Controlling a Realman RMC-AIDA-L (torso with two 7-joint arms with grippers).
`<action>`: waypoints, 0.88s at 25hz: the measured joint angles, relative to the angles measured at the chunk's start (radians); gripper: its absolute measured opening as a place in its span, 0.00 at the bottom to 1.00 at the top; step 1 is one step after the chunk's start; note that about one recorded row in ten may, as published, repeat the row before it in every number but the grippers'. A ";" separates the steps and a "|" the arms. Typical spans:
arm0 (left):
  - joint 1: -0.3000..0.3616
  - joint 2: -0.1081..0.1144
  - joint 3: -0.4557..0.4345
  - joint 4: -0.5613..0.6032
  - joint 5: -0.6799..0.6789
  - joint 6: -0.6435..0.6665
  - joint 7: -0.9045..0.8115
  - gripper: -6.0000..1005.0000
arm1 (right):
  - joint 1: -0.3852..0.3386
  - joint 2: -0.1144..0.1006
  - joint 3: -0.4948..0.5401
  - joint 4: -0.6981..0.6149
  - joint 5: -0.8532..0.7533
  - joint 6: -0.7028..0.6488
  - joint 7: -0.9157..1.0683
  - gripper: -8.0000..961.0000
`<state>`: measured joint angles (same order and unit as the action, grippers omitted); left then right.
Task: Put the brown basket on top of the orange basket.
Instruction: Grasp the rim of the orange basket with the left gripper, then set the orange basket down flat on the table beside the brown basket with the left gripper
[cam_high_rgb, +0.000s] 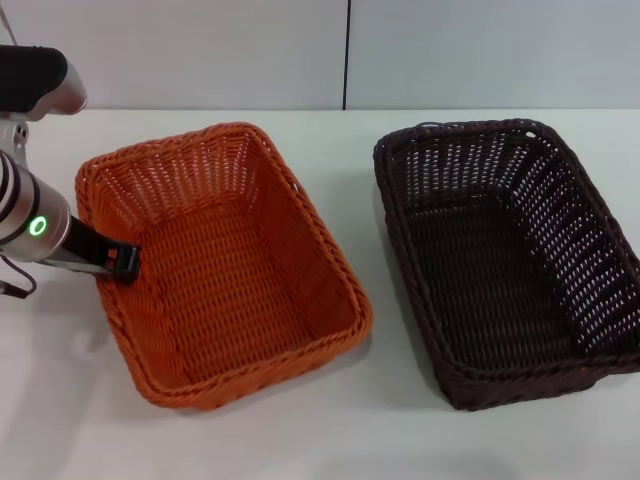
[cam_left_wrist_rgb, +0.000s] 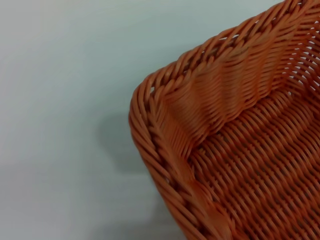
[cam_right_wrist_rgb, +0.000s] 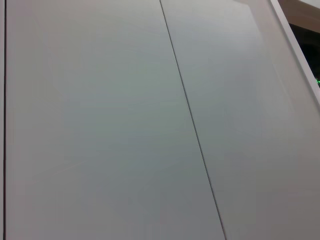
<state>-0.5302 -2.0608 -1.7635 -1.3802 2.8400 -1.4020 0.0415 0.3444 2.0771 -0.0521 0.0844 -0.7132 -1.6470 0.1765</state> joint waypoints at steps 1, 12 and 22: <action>0.002 0.000 0.002 -0.005 0.000 -0.002 0.001 0.35 | -0.001 0.000 0.000 0.000 0.000 0.000 0.000 0.77; 0.013 0.000 0.004 -0.063 -0.007 -0.006 0.133 0.26 | -0.008 0.000 0.000 -0.002 0.000 0.000 0.005 0.77; -0.121 0.003 -0.212 -0.088 -0.023 -0.108 0.729 0.25 | 0.000 0.000 0.000 -0.014 -0.002 0.013 0.008 0.77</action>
<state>-0.6515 -2.0573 -1.9757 -1.4681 2.8168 -1.5101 0.7703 0.3444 2.0770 -0.0522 0.0703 -0.7156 -1.6344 0.1841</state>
